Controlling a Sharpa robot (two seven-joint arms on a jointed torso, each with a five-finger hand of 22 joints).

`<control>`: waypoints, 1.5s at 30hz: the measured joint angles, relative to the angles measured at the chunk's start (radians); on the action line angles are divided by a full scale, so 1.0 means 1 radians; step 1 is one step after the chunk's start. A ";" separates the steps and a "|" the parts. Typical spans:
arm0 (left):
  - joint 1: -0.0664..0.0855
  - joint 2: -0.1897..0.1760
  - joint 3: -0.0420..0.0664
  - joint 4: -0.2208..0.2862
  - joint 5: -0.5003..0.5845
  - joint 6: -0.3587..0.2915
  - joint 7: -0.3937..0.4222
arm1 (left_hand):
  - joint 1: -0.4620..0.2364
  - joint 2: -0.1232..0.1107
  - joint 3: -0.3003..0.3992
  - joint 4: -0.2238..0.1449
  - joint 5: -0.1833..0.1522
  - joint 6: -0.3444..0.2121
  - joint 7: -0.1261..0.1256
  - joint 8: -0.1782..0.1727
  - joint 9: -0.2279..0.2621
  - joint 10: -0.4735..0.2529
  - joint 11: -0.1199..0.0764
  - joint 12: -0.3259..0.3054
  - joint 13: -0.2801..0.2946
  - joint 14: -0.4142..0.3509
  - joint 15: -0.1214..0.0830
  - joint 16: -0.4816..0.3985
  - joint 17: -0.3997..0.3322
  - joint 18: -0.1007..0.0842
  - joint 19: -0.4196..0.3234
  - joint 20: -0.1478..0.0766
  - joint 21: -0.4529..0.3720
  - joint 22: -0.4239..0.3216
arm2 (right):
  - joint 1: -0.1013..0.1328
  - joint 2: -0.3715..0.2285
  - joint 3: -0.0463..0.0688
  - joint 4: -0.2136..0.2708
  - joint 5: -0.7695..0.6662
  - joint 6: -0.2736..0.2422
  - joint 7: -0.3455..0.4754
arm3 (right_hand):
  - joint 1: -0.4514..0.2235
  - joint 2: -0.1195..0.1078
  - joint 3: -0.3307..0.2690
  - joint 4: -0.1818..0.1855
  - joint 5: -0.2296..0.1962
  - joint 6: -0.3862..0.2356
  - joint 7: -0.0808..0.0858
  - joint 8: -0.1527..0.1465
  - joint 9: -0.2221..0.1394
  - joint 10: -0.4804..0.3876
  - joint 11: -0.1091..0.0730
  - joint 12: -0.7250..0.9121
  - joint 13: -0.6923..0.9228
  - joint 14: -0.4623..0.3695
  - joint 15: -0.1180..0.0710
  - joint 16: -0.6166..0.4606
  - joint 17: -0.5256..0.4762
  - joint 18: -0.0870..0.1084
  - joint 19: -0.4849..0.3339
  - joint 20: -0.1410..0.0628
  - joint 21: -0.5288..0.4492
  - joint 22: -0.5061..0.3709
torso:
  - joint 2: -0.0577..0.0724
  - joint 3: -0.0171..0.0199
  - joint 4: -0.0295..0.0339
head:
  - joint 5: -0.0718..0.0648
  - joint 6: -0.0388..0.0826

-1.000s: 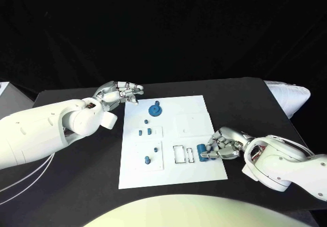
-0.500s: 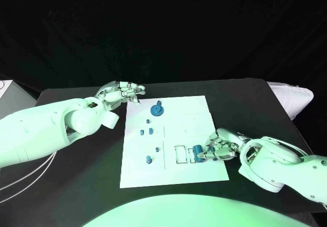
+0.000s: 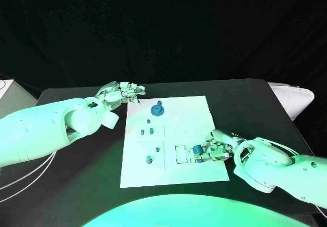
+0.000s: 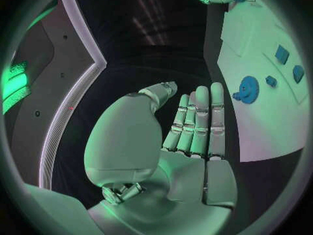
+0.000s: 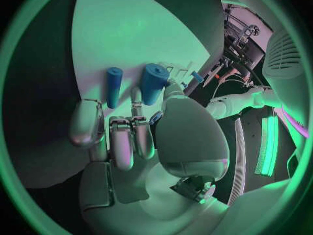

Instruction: Assemble the parts on the task board

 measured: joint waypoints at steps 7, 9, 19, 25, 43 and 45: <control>0.000 0.000 0.000 0.000 -0.001 0.000 -0.001 | 0.000 0.000 0.000 0.000 0.000 0.000 0.000 0.000 0.000 0.000 0.000 0.004 0.000 0.000 0.000 0.000 0.000 0.000 0.000 0.000 0.000 -0.002 | 0.000 0.002 0.002 0.002 -0.009 -0.001 -0.006 | 0.029 0.009 -0.006 0.000 0.073 0.000 0.000 -0.010 -0.001 0.000 0.000 0.000 0.000 0.000 0.000 0.000 0.000 0.000 0.004 -0.004 0.000 0.003 | 0.000 0.0000 -0.0005 | 0.001 0.000; 0.000 0.000 0.000 0.000 -0.002 0.000 -0.001 | 0.000 0.000 0.000 0.000 0.000 0.000 0.000 0.000 0.000 0.000 0.000 0.004 0.000 0.000 0.000 0.000 0.000 0.000 0.000 0.000 0.000 -0.002 | 0.000 0.002 0.002 0.003 -0.010 -0.003 -0.009 | 0.040 0.007 -0.006 0.000 0.094 0.000 0.000 -0.012 -0.005 -0.002 -0.002 0.000 0.000 0.000 0.000 0.000 0.000 0.000 0.004 -0.004 0.000 0.005 | 0.000 0.0006 -0.0005 | 0.002 0.000; 0.000 0.000 0.000 -0.001 -0.002 0.004 -0.004 | 0.000 0.000 0.000 0.000 0.000 0.000 0.000 0.000 0.000 0.000 0.000 0.004 0.000 0.000 0.000 0.000 0.000 0.000 0.000 0.000 -0.004 -0.003 | 0.002 -0.008 0.005 0.020 0.102 -0.029 -0.031 | 0.112 -0.016 0.034 0.033 0.163 -0.001 -0.003 -0.027 -0.033 -0.001 -0.008 -0.011 0.000 0.000 -0.007 0.010 0.000 -0.016 0.007 -0.007 -0.003 0.016 | 0.000 0.0007 -0.0015 | 0.000 0.000; 0.000 0.001 0.000 -0.002 -0.001 0.006 -0.006 | 0.000 0.000 0.000 0.000 0.000 0.000 0.000 0.004 0.000 0.000 0.000 0.004 0.000 0.000 0.000 0.000 0.000 0.000 0.000 0.000 -0.004 -0.003 | 0.007 -0.022 0.000 0.041 0.210 -0.056 -0.037 | 0.141 -0.025 0.064 0.039 0.188 0.001 -0.002 -0.027 -0.036 -0.003 -0.010 -0.011 0.000 0.000 -0.008 0.010 0.000 -0.016 0.011 -0.011 0.007 0.027 | -0.001 0.0008 -0.0016 | -0.002 0.000; 0.000 0.009 -0.001 -0.005 -0.001 0.013 -0.007 | -0.004 0.004 -0.003 0.003 0.000 0.000 0.000 0.004 0.000 0.000 0.000 0.004 0.000 -0.004 0.004 0.000 0.001 0.000 0.000 0.000 -0.008 -0.005 | 0.047 -0.040 -0.004 0.097 0.309 -0.119 -0.043 | 0.091 -0.040 0.167 0.001 0.254 0.009 0.006 -0.034 -0.048 -0.003 -0.010 -0.008 0.000 0.000 -0.008 0.010 0.000 -0.016 0.014 -0.007 0.015 0.039 | 0.000 0.0000 -0.0005 | -0.001 0.000; 0.000 0.009 -0.001 -0.006 -0.001 0.014 -0.007 | -0.004 0.004 -0.003 0.003 0.000 0.000 0.000 0.004 0.000 0.000 0.000 0.004 0.000 -0.004 0.004 0.000 0.001 0.000 0.000 0.000 -0.008 -0.005 | 0.048 -0.034 -0.004 0.096 0.308 -0.124 -0.043 | 0.082 -0.041 0.168 0.001 0.244 0.009 0.006 -0.034 -0.048 -0.003 -0.010 -0.004 0.000 0.000 -0.008 0.013 0.000 -0.016 0.014 -0.007 0.015 0.041 | 0.000 0.0000 -0.0005 | -0.001 0.000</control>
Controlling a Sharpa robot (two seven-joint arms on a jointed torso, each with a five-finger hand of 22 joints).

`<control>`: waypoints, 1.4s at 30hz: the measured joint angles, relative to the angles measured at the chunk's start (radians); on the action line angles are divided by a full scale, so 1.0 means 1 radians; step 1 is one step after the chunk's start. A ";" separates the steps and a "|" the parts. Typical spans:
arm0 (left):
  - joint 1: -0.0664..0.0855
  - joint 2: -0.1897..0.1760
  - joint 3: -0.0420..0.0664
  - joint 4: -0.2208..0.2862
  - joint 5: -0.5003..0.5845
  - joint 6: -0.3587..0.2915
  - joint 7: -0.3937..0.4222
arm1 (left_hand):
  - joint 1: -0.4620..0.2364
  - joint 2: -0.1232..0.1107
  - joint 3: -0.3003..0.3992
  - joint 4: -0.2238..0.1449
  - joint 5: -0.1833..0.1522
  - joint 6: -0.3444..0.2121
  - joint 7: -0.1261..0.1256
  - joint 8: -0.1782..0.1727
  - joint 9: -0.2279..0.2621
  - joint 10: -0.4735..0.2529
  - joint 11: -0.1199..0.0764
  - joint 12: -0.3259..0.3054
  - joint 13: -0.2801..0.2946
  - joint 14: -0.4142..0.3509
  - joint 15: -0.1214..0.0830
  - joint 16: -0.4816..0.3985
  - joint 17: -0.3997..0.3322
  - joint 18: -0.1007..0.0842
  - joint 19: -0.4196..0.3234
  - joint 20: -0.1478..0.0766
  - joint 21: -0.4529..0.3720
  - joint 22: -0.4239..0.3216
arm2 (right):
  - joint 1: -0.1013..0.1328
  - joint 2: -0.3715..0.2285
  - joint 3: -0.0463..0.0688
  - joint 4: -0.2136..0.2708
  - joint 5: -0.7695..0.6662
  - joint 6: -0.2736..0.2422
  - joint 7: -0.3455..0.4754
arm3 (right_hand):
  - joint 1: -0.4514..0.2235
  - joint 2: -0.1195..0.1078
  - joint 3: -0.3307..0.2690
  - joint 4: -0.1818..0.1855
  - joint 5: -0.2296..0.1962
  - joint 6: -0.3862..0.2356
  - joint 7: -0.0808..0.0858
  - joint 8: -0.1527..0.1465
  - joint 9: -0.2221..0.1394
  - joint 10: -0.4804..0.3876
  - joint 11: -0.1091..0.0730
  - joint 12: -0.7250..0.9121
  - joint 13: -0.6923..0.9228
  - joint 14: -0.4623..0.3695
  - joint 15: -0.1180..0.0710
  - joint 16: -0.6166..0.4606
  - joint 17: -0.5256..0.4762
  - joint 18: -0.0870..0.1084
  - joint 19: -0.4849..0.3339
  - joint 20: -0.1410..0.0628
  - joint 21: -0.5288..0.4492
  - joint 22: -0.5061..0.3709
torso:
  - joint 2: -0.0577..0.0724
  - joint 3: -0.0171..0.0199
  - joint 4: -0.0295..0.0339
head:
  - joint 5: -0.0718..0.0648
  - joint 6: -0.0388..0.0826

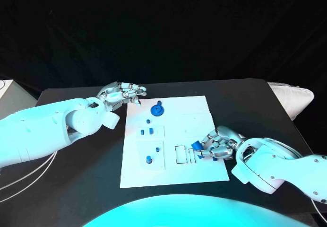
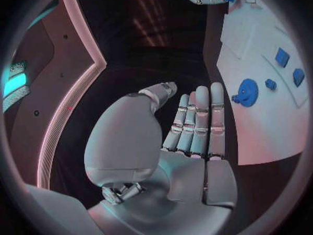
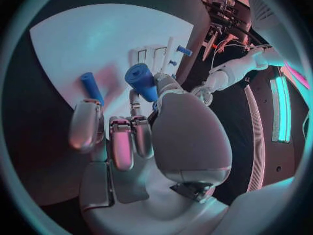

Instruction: Assemble the parts on the task board

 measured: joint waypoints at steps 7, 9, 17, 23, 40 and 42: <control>0.000 0.003 -0.001 0.000 0.000 0.003 0.000 | 0.000 0.000 0.000 0.000 0.000 0.000 0.000 0.000 0.000 -0.004 -0.004 0.000 0.000 0.000 0.000 0.000 0.000 0.000 0.000 0.000 0.000 0.000 | -0.005 0.047 0.000 -0.017 -0.001 -0.005 -0.001 | -0.072 0.002 0.019 0.000 -0.027 0.006 0.005 0.014 0.001 0.002 -0.002 0.000 0.000 0.000 0.000 0.000 0.001 0.000 0.004 -0.004 0.003 0.007 | 0.000 0.0007 0.0000 | 0.003 0.000; 0.000 0.004 -0.001 -0.001 0.000 0.005 0.000 | 0.000 0.000 0.000 0.000 0.000 0.000 0.000 0.000 0.000 -0.004 -0.004 0.001 0.000 0.000 0.000 0.000 0.000 0.000 0.000 0.000 0.000 0.000 | -0.009 0.062 0.000 -0.022 -0.001 -0.004 -0.001 | -0.086 0.003 0.019 0.000 -0.028 0.006 0.005 0.016 0.002 0.004 -0.003 0.000 0.000 -0.002 -0.002 0.000 0.001 0.000 0.004 -0.004 0.004 0.008 | 0.000 0.0007 0.0000 | 0.002 0.000; 0.000 0.005 -0.001 0.000 0.000 0.011 0.000 | 0.004 0.004 0.000 0.000 0.000 0.000 0.000 0.000 0.000 -0.004 -0.004 0.004 0.000 0.000 0.000 0.000 0.000 0.000 0.000 0.000 0.000 -0.001 | -0.014 0.101 0.000 -0.033 0.003 0.003 -0.003 | -0.146 0.009 0.019 0.000 -0.022 0.024 0.001 0.039 0.015 0.002 -0.012 0.016 0.000 -0.003 -0.011 0.000 0.001 0.000 0.011 -0.011 0.015 0.014 | 0.001 0.0007 0.0006 | 0.002 0.000; -0.001 0.004 -0.001 0.001 0.000 0.017 0.000 | 0.004 0.004 0.000 0.000 0.000 0.000 0.000 0.000 0.000 -0.007 0.000 0.004 0.000 0.000 0.000 0.000 0.000 0.000 0.000 0.000 0.000 -0.001 | -0.016 0.121 0.000 -0.041 0.008 0.022 -0.006 | -0.162 0.013 0.019 0.000 -0.031 0.027 -0.002 0.043 0.015 0.002 -0.012 0.016 0.000 0.000 -0.014 0.000 0.001 0.000 0.011 -0.011 0.015 0.014 | 0.001 0.0000 0.0008 | 0.003 0.000; -0.001 0.003 -0.001 0.000 0.000 0.026 0.000 | 0.004 0.004 0.000 0.000 0.000 0.000 0.000 0.005 0.000 -0.007 0.000 0.004 0.000 0.000 0.000 0.000 0.000 0.000 0.000 0.000 -0.004 -0.002 | -0.018 0.144 0.001 -0.066 -0.014 0.058 -0.023 | -0.174 0.025 0.019 0.000 -0.048 0.035 -0.010 0.055 0.022 0.002 -0.019 0.016 0.000 0.000 -0.014 0.000 0.001 0.000 0.014 -0.014 0.019 0.014 | 0.001 0.0010 -0.0007 | 0.012 0.000; -0.001 0.004 -0.001 0.000 0.000 0.026 0.000 | 0.004 0.004 0.000 0.000 0.000 0.000 0.000 0.005 0.000 -0.007 0.000 0.004 0.000 0.000 0.000 0.000 0.000 0.000 0.000 0.000 -0.004 -0.003 | -0.018 0.148 0.001 -0.069 -0.024 0.058 -0.026 | -0.177 0.028 0.019 0.000 -0.053 0.037 -0.012 0.057 0.022 0.002 -0.019 0.016 0.000 0.000 -0.014 0.000 0.000 0.000 0.014 -0.014 0.019 0.014 | 0.001 0.0012 -0.0006 | 0.012 0.000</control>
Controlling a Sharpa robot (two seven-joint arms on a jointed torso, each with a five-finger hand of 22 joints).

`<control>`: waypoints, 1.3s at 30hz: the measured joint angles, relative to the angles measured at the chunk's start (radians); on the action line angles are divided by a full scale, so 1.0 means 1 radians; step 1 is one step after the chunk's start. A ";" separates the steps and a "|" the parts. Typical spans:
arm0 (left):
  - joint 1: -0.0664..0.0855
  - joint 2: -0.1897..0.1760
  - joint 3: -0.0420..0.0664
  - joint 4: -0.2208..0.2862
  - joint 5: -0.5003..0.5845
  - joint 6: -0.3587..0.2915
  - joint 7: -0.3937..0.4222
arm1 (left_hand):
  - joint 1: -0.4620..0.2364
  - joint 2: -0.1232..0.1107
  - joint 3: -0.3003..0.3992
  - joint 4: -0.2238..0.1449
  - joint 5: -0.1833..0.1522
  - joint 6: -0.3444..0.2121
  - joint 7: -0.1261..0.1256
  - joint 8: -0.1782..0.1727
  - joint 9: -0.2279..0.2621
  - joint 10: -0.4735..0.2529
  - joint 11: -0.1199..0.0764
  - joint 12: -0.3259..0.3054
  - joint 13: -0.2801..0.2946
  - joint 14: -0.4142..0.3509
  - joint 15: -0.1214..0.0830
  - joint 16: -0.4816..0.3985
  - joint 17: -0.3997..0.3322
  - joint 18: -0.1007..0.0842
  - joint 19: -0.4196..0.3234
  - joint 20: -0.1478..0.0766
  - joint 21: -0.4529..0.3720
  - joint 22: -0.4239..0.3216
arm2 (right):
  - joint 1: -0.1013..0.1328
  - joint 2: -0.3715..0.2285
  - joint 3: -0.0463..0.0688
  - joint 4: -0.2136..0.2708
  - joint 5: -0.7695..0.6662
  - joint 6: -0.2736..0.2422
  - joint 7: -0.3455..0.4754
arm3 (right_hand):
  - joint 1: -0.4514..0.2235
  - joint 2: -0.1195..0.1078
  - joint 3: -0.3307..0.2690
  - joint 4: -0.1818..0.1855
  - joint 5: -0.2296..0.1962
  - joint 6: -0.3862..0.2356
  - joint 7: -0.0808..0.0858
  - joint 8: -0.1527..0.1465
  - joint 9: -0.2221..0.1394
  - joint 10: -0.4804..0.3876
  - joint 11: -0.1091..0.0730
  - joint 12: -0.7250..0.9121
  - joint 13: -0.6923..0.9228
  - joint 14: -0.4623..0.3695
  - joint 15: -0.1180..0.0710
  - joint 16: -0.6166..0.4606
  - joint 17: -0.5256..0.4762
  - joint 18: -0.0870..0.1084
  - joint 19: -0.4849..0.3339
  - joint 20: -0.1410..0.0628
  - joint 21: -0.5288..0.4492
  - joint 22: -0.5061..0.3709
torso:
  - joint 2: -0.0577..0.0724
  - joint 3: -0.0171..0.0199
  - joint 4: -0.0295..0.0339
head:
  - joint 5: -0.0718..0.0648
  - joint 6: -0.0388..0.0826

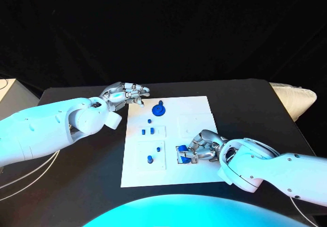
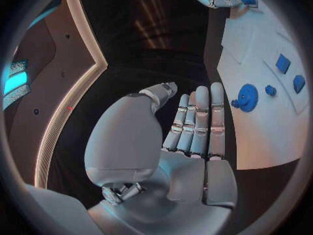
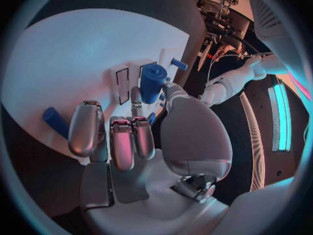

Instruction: Assemble the parts on the task board

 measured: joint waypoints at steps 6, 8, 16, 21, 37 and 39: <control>0.000 0.000 0.000 0.000 0.000 0.000 0.000 | 0.000 0.000 0.000 0.000 0.000 0.000 0.000 0.000 0.000 0.000 0.000 0.000 0.000 0.000 0.000 0.000 0.000 0.000 0.000 0.000 0.000 0.000 | 0.000 0.006 0.000 -0.005 -0.018 0.001 -0.005 | -0.051 0.001 -0.009 0.000 -0.042 0.020 -0.017 0.010 0.004 0.000 0.000 -0.005 0.000 -0.001 -0.001 0.000 0.000 0.000 0.000 0.000 0.000 0.000 | 0.000 0.0001 0.0000 | 0.000 0.000; 0.000 0.000 0.000 0.001 -0.001 0.000 0.000 | 0.000 0.000 0.000 0.000 0.000 0.000 0.000 0.000 0.000 0.000 0.000 0.000 0.000 0.000 0.000 0.000 0.000 0.000 0.000 0.000 0.000 0.000 | 0.000 0.008 0.000 -0.005 -0.021 0.002 -0.006 | -0.063 0.008 -0.022 -0.001 -0.080 0.030 -0.026 0.020 0.008 0.000 0.000 -0.009 0.000 -0.004 -0.004 0.000 0.000 0.000 0.000 0.000 -0.004 0.000 | 0.000 0.0001 0.0000 | 0.000 0.000; 0.000 0.000 0.000 0.003 -0.001 0.000 0.000 | 0.000 0.000 0.000 0.000 0.000 0.000 0.000 0.000 0.000 0.000 0.000 0.000 0.000 -0.004 0.004 0.000 0.000 0.000 0.000 0.000 0.000 -0.001 | -0.001 0.015 0.000 -0.008 -0.030 0.009 -0.005 | -0.105 0.037 -0.113 0.002 -0.239 0.015 -0.023 0.040 0.016 0.000 0.000 -0.020 0.000 -0.004 -0.004 0.000 0.000 0.000 0.000 0.000 -0.023 0.000 | 0.000 -0.0006 0.0006 | 0.001 0.000; 0.000 0.000 0.000 0.003 0.000 0.000 0.000 | 0.000 0.000 0.000 0.000 0.000 0.000 0.000 0.000 0.000 0.000 0.000 0.000 0.000 -0.004 0.004 0.000 0.000 0.000 0.000 0.000 0.000 -0.001 | -0.001 0.016 0.000 -0.008 -0.032 0.010 0.000 | -0.134 0.066 -0.177 0.003 -0.333 0.011 -0.026 0.050 0.019 0.000 0.000 -0.020 0.000 -0.004 -0.004 0.000 0.000 0.000 0.000 0.000 -0.023 0.000 | 0.000 -0.0012 0.0006 | 0.002 0.000; 0.000 -0.002 0.000 0.003 0.000 0.000 0.000 | 0.000 0.000 0.000 0.000 0.000 0.000 0.000 0.000 0.000 0.000 0.000 0.004 0.000 -0.003 0.003 0.000 0.000 0.000 0.000 0.000 -0.004 -0.002 | -0.001 -0.033 0.000 0.010 -0.051 0.017 0.061 | 0.076 0.051 -0.178 -0.004 -0.291 0.008 -0.034 0.089 0.029 0.000 -0.007 0.038 0.000 0.000 -0.007 0.000 0.000 0.000 0.007 -0.007 0.000 0.000 | -0.001 -0.0006 0.0000 | 0.005 0.000; 0.000 -0.002 0.000 0.003 0.000 0.000 0.000 | 0.000 0.000 0.000 0.000 0.000 0.000 0.000 0.000 0.000 0.000 0.000 0.004 0.000 -0.004 0.003 0.000 0.000 0.000 0.000 0.000 -0.004 -0.002 | -0.001 -0.042 0.000 0.012 -0.056 0.017 0.070 | 0.076 0.051 -0.178 -0.004 -0.291 0.010 -0.036 0.096 0.033 0.000 -0.007 0.038 0.000 0.000 -0.007 0.000 0.000 0.000 0.007 -0.007 0.000 0.000 | -0.001 -0.0005 -0.0001 | 0.005 0.000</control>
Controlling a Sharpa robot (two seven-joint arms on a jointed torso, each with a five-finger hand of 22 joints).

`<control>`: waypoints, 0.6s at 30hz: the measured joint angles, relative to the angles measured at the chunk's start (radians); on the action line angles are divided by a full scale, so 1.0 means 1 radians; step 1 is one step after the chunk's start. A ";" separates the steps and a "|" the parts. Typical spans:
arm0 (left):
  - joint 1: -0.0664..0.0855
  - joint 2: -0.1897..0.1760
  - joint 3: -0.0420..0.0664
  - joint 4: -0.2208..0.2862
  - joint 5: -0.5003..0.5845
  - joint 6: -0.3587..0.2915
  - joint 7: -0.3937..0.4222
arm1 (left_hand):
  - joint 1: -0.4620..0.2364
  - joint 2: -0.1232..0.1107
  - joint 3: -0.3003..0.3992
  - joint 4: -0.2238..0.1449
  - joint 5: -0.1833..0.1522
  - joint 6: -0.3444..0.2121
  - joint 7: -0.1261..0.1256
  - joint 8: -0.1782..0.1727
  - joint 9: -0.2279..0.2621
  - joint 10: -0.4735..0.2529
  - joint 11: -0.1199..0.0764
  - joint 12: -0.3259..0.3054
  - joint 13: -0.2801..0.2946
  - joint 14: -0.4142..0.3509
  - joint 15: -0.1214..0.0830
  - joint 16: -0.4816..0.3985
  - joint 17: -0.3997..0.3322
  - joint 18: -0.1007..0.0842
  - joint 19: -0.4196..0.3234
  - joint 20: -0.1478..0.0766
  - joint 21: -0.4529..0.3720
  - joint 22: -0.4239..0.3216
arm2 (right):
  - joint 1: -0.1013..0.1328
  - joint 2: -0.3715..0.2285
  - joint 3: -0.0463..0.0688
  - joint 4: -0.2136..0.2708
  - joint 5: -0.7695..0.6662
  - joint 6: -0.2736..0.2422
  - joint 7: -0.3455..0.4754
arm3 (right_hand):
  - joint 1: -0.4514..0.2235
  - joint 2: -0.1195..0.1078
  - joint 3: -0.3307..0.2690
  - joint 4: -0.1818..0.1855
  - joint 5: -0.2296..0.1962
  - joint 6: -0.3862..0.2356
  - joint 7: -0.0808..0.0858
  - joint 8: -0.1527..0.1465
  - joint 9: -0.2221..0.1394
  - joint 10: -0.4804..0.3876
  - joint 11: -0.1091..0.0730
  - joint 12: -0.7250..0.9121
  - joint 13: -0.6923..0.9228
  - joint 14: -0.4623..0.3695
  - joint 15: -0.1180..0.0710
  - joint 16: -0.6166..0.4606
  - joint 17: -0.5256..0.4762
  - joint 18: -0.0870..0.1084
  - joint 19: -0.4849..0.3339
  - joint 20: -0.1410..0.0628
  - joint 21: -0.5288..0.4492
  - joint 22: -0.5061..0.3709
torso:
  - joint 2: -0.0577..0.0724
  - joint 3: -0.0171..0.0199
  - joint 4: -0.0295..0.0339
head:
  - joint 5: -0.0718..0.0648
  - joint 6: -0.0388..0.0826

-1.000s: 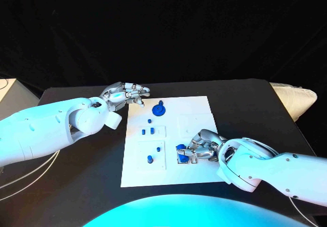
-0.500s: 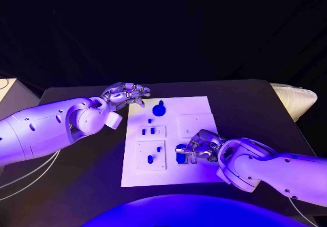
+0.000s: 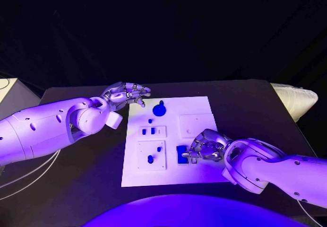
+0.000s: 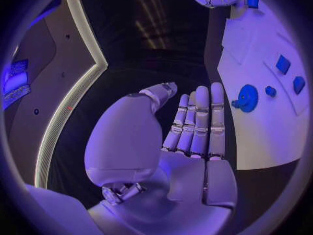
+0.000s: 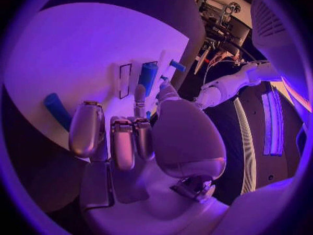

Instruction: Assemble the parts on the task board

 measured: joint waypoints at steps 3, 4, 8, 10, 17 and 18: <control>0.000 0.000 0.000 0.000 0.000 0.000 0.000 | 0.000 0.000 0.000 0.000 0.000 0.000 0.000 0.000 0.000 0.000 0.000 0.000 0.000 0.000 0.000 0.000 0.000 0.000 0.000 0.000 0.000 0.000 | 0.000 -0.008 0.000 0.002 -0.006 0.000 0.011 | 0.000 0.000 0.000 0.000 0.000 0.001 -0.001 0.000 0.001 0.000 0.000 0.004 0.000 0.000 0.000 0.000 0.000 0.000 0.000 0.000 0.004 0.000 | 0.000 0.0004 -0.0004 | -0.001 0.000; 0.000 0.000 0.000 0.000 0.000 0.000 0.000 | 0.000 0.000 0.000 0.000 0.000 0.000 0.000 0.000 0.000 0.000 0.000 0.000 0.000 0.000 0.000 0.000 0.000 0.000 0.000 0.000 0.000 0.000 | 0.000 -0.010 0.000 0.003 -0.007 0.000 0.014 | 0.000 0.000 0.000 0.000 0.000 0.001 -0.001 0.000 0.001 0.000 0.000 0.004 0.000 0.000 0.000 0.000 0.000 0.000 0.000 0.000 0.006 0.000 | 0.000 0.0004 -0.0004 | -0.001 0.000; 0.000 -0.001 0.000 0.000 0.000 0.000 0.000 | 0.000 0.000 0.000 0.000 0.000 0.000 0.000 0.000 0.000 0.000 0.000 0.000 0.000 0.000 0.000 0.000 0.000 0.000 0.000 0.000 0.000 0.000 | 0.000 -0.014 0.000 0.005 -0.013 0.000 0.024 | 0.000 0.000 0.000 0.000 0.000 0.001 -0.001 0.005 0.002 0.000 0.000 0.004 0.000 -0.003 -0.003 0.000 0.000 0.000 0.000 0.000 0.007 0.000 | 0.000 0.0006 -0.0005 | -0.001 0.000; 0.000 0.000 0.000 0.000 0.000 0.000 0.000 | 0.000 0.000 0.000 0.000 0.000 0.000 0.000 0.000 0.000 0.000 0.000 0.000 0.000 0.000 0.000 0.000 0.000 0.000 0.000 0.000 0.000 0.000 | 0.000 -0.018 0.000 0.006 -0.014 -0.002 0.029 | 0.001 0.001 0.001 0.001 0.000 0.001 -0.001 0.005 0.004 0.000 -0.007 0.004 0.000 -0.003 -0.004 0.000 0.000 0.000 0.000 0.000 0.007 0.000 | 0.000 0.0005 -0.0004 | -0.002 0.000; 0.000 0.000 0.000 0.000 0.000 0.000 0.000 | 0.000 0.000 0.000 0.000 0.000 0.000 0.000 0.000 0.000 0.000 0.000 0.000 0.000 0.000 0.000 0.000 0.000 0.000 0.000 0.000 -0.001 -0.002 | 0.006 -0.065 0.001 0.019 -0.007 -0.019 0.054 | 0.028 -0.015 0.009 0.001 0.049 -0.087 0.029 -0.042 -0.013 0.000 0.013 0.003 0.000 0.000 0.005 0.000 0.000 -0.016 0.009 0.009 0.011 0.000 | 0.000 0.0000 0.0001 | -0.006 0.000; 0.000 0.000 0.000 0.001 0.000 0.000 0.000 | 0.000 0.000 0.000 0.000 0.000 0.000 0.000 0.000 0.000 0.000 0.000 0.000 0.000 -0.003 0.003 0.000 0.000 0.000 0.000 0.000 -0.004 -0.002 | 0.013 -0.079 0.002 0.023 -0.002 -0.022 0.062 | 0.029 -0.016 0.012 0.002 0.050 -0.094 0.033 -0.048 -0.016 -0.001 0.017 0.004 0.000 0.000 0.008 0.000 0.000 -0.016 0.009 0.009 0.011 0.000 | 0.000 0.0001 0.0001 | -0.008 0.000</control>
